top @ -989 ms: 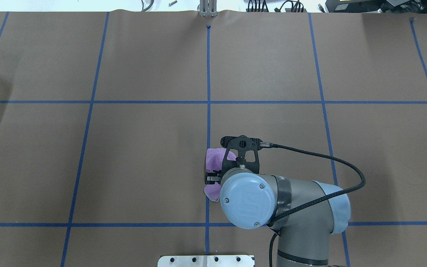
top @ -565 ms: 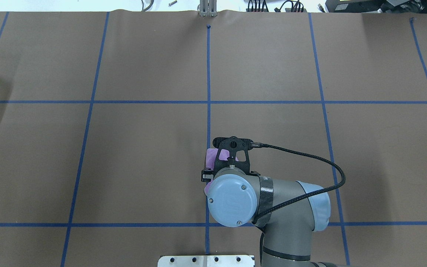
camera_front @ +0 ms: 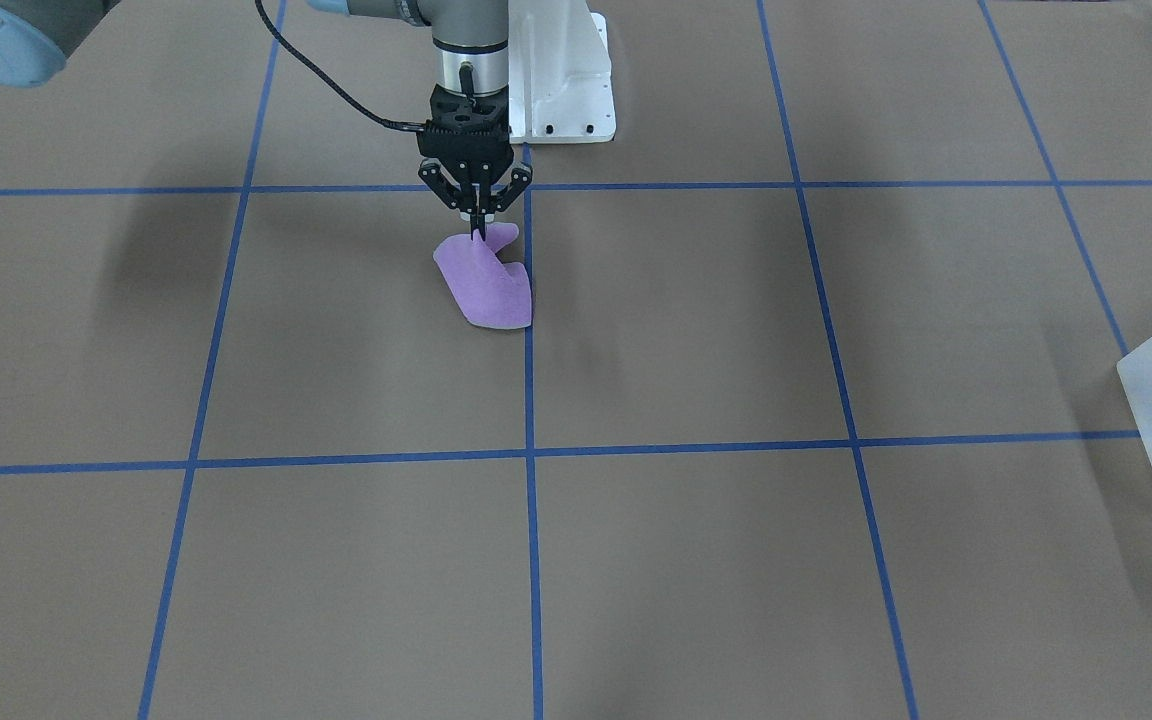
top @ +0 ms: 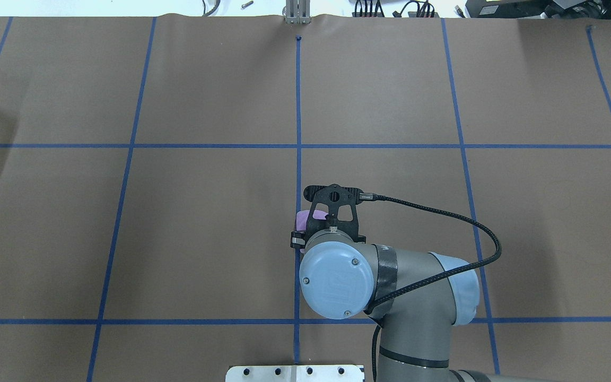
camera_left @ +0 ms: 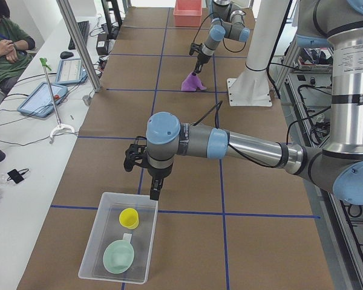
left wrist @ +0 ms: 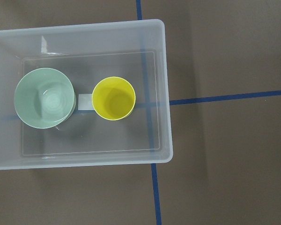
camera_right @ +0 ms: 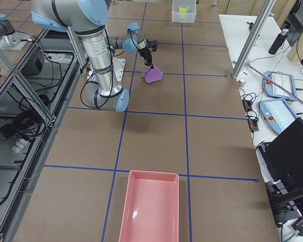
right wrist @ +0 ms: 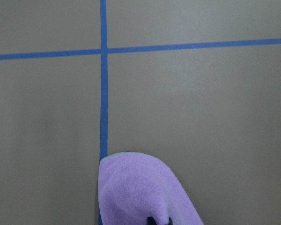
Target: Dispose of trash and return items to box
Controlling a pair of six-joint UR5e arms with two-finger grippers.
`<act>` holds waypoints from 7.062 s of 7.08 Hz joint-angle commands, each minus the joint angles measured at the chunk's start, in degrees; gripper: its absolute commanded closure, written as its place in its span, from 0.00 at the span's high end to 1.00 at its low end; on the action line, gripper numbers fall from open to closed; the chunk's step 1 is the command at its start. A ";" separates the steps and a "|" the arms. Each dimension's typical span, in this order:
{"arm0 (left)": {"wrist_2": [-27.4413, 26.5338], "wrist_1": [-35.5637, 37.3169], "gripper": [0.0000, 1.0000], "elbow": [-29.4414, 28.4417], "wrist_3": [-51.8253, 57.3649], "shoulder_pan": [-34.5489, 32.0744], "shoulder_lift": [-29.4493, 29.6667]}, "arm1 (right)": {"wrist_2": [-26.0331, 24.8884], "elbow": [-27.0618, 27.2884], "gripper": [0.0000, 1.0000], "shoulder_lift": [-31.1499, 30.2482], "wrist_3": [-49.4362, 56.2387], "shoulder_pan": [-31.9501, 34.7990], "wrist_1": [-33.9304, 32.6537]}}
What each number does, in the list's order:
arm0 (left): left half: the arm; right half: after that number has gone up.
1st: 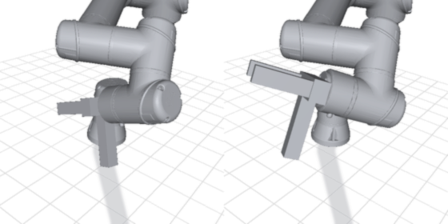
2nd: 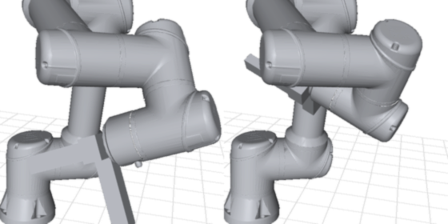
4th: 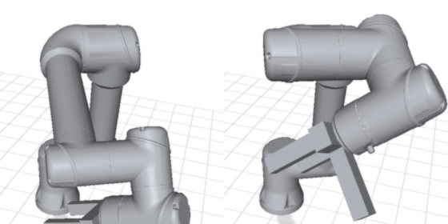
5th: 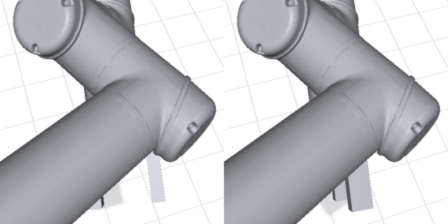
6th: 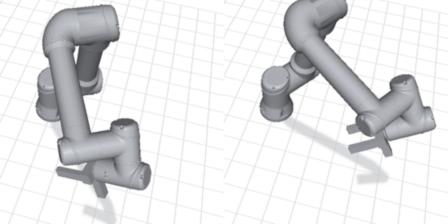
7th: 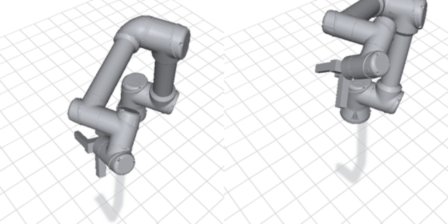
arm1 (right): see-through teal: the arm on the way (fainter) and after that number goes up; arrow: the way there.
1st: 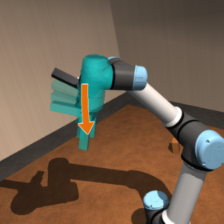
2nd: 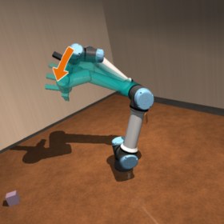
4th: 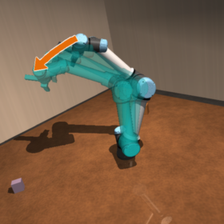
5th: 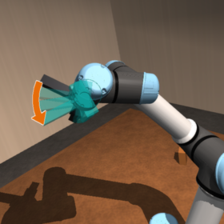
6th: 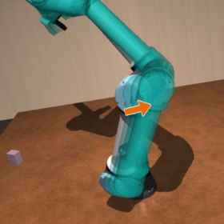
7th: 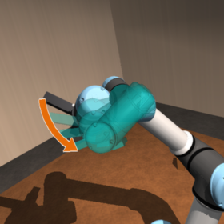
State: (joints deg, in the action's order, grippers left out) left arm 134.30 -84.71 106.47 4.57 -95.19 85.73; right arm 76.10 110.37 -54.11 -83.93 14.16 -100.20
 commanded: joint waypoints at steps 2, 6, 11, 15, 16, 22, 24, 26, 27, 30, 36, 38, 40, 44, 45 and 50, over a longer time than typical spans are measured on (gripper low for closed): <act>0.00 0.33 0.99 -2.30 5.08 -0.09 -2.31 | 7.25 8.00 0.00 -2.21 8.05 8.73 -1.13; 0.53 -1.25 0.99 -2.67 5.71 -0.18 -4.69 | 36.85 11.80 0.00 -12.04 36.98 38.49 -1.40; 0.44 -1.60 0.99 -2.67 5.80 -0.09 -4.69 | 54.84 6.47 0.00 -33.93 88.48 72.01 -1.66; 0.44 -1.86 0.99 -2.23 5.80 0.00 -4.52 | 55.83 -15.75 0.00 -36.33 121.66 87.06 -0.96; 0.44 -3.00 0.99 -2.32 5.80 0.00 -4.52 | 55.13 -18.06 0.00 -38.33 123.29 87.70 0.00; 0.44 -3.01 0.99 -2.58 5.80 0.09 -4.69 | 58.43 -25.39 0.99 -43.89 108.83 87.97 19.77; 0.44 -2.83 0.99 -2.67 5.80 0.09 -4.69 | 61.97 -18.66 1.00 -43.27 98.58 87.27 19.00; 0.44 -2.92 0.99 -2.84 5.71 0.09 -4.69 | 64.07 -11.18 0.99 -43.27 83.91 82.99 18.90; 0.44 -2.92 0.99 -2.93 5.80 0.09 -4.69 | 64.00 -7.57 0.99 -43.36 77.75 79.92 18.82; 0.44 -3.00 0.99 -4.24 5.89 0.09 -4.69 | 56.85 -6.13 1.00 -46.69 78.81 76.55 19.35; 0.26 -2.57 0.99 -3.90 5.89 0.44 -4.34 | 54.06 -6.13 1.00 -46.64 91.01 75.57 8.85; 0.35 -2.48 0.99 -3.81 5.98 0.44 -4.78 | 51.19 -7.18 1.00 -41.88 95.08 76.02 -0.06; 0.44 -2.57 0.99 -3.81 5.98 0.44 -4.87 | 50.73 -7.54 1.00 -42.13 95.09 76.02 0.10; 0.26 -2.92 0.99 -3.37 5.98 0.53 -4.87 | 51.17 -7.54 1.00 -42.83 95.00 76.02 0.18; 0.26 -3.18 0.99 -3.11 5.98 0.53 -4.78 | 51.25 -7.45 1.00 -42.83 95.00 76.02 0.18; -0.17 -20.48 0.99 -4.58 5.54 0.44 -1.28 | 51.43 -5.44 1.00 -39.77 94.21 76.02 0.45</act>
State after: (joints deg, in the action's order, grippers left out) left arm 134.63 -95.29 104.00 10.41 -94.74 83.37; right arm 127.49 104.16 -95.25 10.39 90.15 -99.85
